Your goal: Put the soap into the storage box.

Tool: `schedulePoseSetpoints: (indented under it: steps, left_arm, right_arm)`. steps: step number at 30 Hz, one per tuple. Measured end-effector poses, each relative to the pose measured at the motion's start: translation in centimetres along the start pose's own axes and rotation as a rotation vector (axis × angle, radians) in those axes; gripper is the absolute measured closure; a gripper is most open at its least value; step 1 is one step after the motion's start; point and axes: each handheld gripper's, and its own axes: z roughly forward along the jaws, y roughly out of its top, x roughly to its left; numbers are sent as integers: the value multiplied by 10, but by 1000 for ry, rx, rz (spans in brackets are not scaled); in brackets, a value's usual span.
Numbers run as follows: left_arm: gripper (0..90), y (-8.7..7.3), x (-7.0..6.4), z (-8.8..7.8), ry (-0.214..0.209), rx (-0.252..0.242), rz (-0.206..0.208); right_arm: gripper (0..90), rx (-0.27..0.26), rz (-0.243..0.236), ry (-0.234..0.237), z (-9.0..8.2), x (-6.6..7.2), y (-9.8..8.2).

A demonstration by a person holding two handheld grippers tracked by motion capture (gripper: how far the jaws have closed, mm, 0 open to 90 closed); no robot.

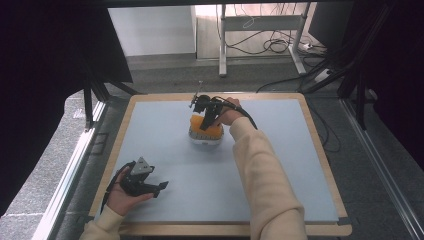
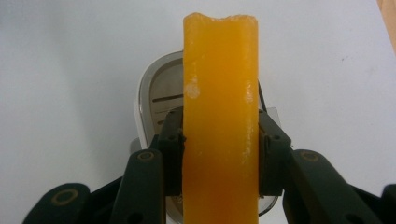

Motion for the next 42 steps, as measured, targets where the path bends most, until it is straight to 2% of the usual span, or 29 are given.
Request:
schedulePoseSetpoints:
  steps: [1,4,9,10,12,13,14,15,16,18,20,21,22,28,30,32,33,35,36,37,38,39,41,42]
  left_arm:
    - [224,0,0,0,-1,0,-1]
    - [224,0,0,0,1,3,2]
    - [224,0,0,0,1,3,3]
    - [224,0,0,0,1,3,3]
    - [224,0,0,0,1,0,0]
    - [224,0,0,0,1,0,0]
    - [224,0,0,0,1,0,0]
    - [224,0,-1,0,1,-1,0]
    - [224,0,-1,0,0,0,1]
    - [224,0,-1,0,0,0,1]
    - [224,0,-1,0,1,0,1]
    - [224,0,-1,0,1,0,1]
    - [224,0,-1,0,1,1,1]
    - [224,0,-1,0,1,3,5]
    - [224,0,-1,0,3,2,4]
    - [224,0,-1,0,2,3,7]
    - [223,0,-1,0,2,3,7]
    - [224,0,-1,0,3,5,9]
    - [223,0,-1,0,3,2,7]
    - [224,0,-1,0,3,2,7]
    - [224,1,-1,0,5,0,1]
    - [224,1,-1,0,5,0,1]
    - [224,1,-1,0,6,1,2]
    - [224,1,-1,1,6,3,4]
  right_arm:
    - [617,4,-17,7,2,-1,-1]
    - [616,5,-17,18,6,-2,-1]
    - [582,-5,-1,12,9,-3,-2]
    - [489,-51,28,-4,5,-4,-2]
    - [393,-72,44,-45,0,-3,-2]
    - [355,-77,53,-64,-1,-2,-3]
    - [355,-77,53,-64,-1,-2,-3]
    - [332,-78,64,-88,-4,-2,-3]
    - [298,-104,94,-110,-7,-1,-5]
    - [285,-120,105,-121,-8,-1,-6]
    - [263,-168,164,-118,-13,0,-10]
    - [263,-168,164,-118,-13,0,-10]
    - [262,-189,198,-129,-17,0,-14]
    - [258,-210,245,-146,-25,5,-26]
    - [256,-247,265,-138,-32,9,-40]
    - [256,-271,292,-144,-38,13,-52]
    - [256,-271,292,-144,-38,13,-52]
    - [256,-296,308,-146,-44,18,-64]
    - [252,-327,318,-132,-50,27,-81]
    - [252,-327,318,-132,-50,27,-81]
    - [249,-347,323,-131,-53,35,-97]
    - [249,-347,323,-131,-53,35,-97]
    - [244,-357,338,-139,-55,44,-117]
    - [242,-381,363,-145,-55,54,-139]
